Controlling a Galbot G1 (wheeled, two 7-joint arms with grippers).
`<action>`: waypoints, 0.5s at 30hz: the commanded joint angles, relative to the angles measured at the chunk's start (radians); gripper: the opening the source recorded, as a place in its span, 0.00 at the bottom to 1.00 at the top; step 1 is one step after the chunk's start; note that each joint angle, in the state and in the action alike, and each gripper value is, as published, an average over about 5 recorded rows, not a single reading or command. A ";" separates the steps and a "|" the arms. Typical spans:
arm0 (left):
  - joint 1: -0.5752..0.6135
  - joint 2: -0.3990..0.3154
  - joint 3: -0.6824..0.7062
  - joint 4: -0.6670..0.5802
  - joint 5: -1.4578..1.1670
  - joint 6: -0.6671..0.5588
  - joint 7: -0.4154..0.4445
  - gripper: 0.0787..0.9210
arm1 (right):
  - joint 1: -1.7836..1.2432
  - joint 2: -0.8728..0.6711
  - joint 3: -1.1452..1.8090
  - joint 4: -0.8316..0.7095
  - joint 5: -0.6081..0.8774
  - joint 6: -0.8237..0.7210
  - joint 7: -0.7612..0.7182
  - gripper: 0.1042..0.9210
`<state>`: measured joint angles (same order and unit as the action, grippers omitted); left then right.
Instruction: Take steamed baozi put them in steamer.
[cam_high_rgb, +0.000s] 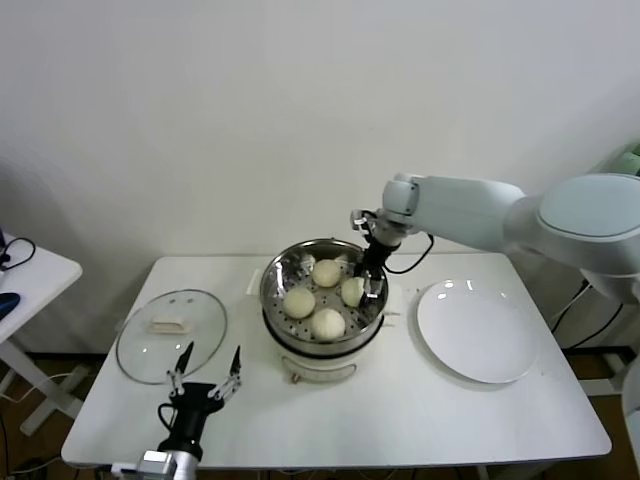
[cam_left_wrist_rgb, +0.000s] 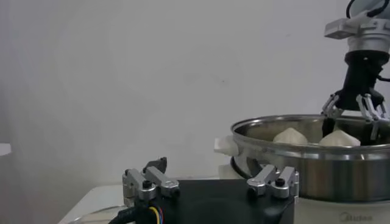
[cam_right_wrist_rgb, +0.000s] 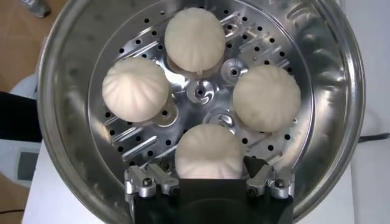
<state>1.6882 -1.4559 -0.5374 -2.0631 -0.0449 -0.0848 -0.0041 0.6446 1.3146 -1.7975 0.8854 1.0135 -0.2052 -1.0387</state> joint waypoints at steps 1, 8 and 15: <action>0.001 -0.001 0.001 -0.014 0.006 -0.001 -0.003 0.88 | 0.063 -0.015 0.019 0.036 0.027 0.004 -0.010 0.88; -0.003 0.002 -0.010 -0.013 0.017 -0.003 -0.005 0.88 | 0.155 -0.118 0.082 0.134 0.035 0.015 0.035 0.88; -0.026 0.006 -0.032 -0.009 0.015 0.003 -0.017 0.88 | 0.200 -0.330 0.209 0.292 -0.010 0.013 0.165 0.88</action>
<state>1.6754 -1.4519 -0.5565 -2.0734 -0.0305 -0.0847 -0.0144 0.7609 1.2135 -1.7222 0.9963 1.0337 -0.1944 -1.0018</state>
